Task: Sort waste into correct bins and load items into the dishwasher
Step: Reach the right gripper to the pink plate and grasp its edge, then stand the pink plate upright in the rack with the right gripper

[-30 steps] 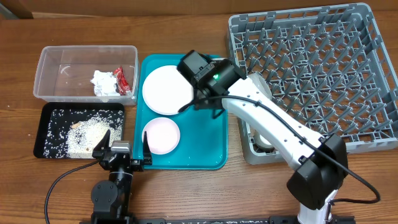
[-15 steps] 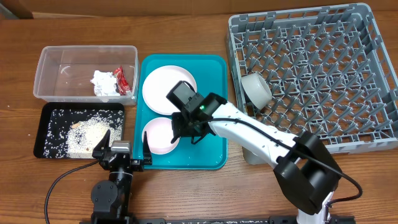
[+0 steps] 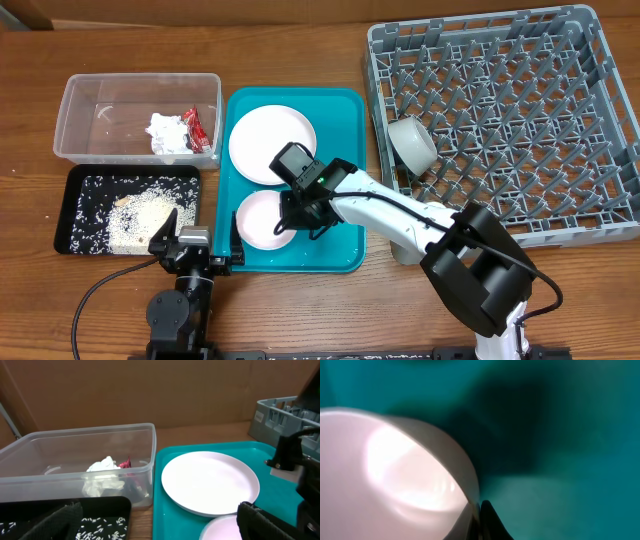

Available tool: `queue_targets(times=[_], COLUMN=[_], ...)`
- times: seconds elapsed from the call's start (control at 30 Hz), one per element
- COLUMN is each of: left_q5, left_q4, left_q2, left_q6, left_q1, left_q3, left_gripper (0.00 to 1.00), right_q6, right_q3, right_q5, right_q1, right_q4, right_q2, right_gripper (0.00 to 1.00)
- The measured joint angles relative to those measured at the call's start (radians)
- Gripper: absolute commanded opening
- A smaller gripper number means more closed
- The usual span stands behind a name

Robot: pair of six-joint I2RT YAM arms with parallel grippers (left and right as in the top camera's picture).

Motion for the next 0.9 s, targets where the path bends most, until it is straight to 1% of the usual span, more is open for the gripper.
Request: queue_targets(times=[0.13, 0.23, 0.33, 0.47, 0.57, 0.67, 0.73, 0.9], left_q5=[0.0, 0.0, 0.0, 0.0, 0.0, 0.0, 0.0, 0.0], left_q4=[0.0, 0.0, 0.0, 0.0, 0.0, 0.0, 0.0, 0.0], left_q2=[0.0, 0.0, 0.0, 0.0, 0.0, 0.0, 0.0, 0.0], left_q6=[0.0, 0.0, 0.0, 0.0, 0.0, 0.0, 0.0, 0.0], left_q1=[0.0, 0.0, 0.0, 0.0, 0.0, 0.0, 0.0, 0.0], left_q3=[0.0, 0.0, 0.0, 0.0, 0.0, 0.0, 0.0, 0.0], left_gripper=[1.0, 1.0, 1.0, 1.0, 1.0, 1.0, 1.0, 1.0], right_q6=[-0.001, -0.003, -0.003, -0.008, -0.051, -0.084, -0.103, -0.125], right_q3=[0.026, 0.067, 0.117, 0.164, 0.178, 0.175, 0.159, 0.124], right_q5=[0.058, 0.207, 0.461, 0.843, 1.116, 1.214, 1.258, 1.262], right_q1=[-0.01, -0.042, -0.084, -0.143, -0.212, -0.282, -0.352, -0.502], right_q4=[-0.11, -0.23, -0.308, -0.345, -0.37, -0.377, -0.376, -0.372], right_q2=[-0.011, -0.065, -0.177, -0.339, -0.404, -0.394, -0.378, -0.341], right_gripper=[0.04, 0.04, 0.04, 0.04, 0.04, 0.04, 0.04, 0.04])
